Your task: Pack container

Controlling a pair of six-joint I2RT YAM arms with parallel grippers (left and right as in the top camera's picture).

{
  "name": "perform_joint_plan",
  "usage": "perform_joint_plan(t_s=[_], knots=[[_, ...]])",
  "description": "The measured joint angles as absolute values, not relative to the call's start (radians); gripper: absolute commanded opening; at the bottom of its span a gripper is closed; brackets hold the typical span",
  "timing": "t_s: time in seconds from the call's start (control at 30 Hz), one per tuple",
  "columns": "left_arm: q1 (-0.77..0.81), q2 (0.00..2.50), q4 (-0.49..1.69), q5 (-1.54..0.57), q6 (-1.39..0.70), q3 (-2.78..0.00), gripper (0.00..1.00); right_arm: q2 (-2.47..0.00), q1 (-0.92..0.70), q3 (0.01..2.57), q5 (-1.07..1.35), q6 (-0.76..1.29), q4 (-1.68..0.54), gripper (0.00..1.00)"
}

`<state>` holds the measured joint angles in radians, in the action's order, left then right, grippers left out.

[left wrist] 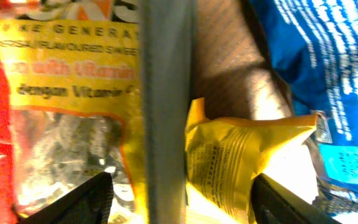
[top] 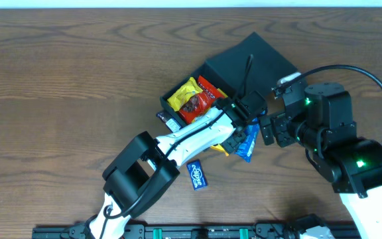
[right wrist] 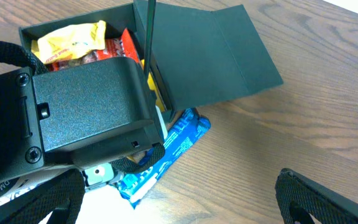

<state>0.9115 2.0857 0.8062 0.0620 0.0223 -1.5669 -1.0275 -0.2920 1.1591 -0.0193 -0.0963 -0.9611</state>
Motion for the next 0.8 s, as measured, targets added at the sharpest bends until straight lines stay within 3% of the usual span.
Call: perform_joint_plan(t_s=[0.17, 0.73, 0.8], knots=[[0.886, 2.085, 0.806, 0.087, 0.022, -1.567, 0.64, -1.028, -0.292, 1.159, -0.019, -0.096, -0.961, 0.99], [0.809, 2.078, 0.806, 0.141, 0.026, -1.625, 0.64, -1.028, -0.292, 1.159, -0.019, -0.096, -0.961, 0.99], [0.805, 2.078, 0.823, 0.141, 0.023, -1.625, 0.51, -1.028, -0.292, 1.159, -0.019, -0.096, -0.961, 0.99]])
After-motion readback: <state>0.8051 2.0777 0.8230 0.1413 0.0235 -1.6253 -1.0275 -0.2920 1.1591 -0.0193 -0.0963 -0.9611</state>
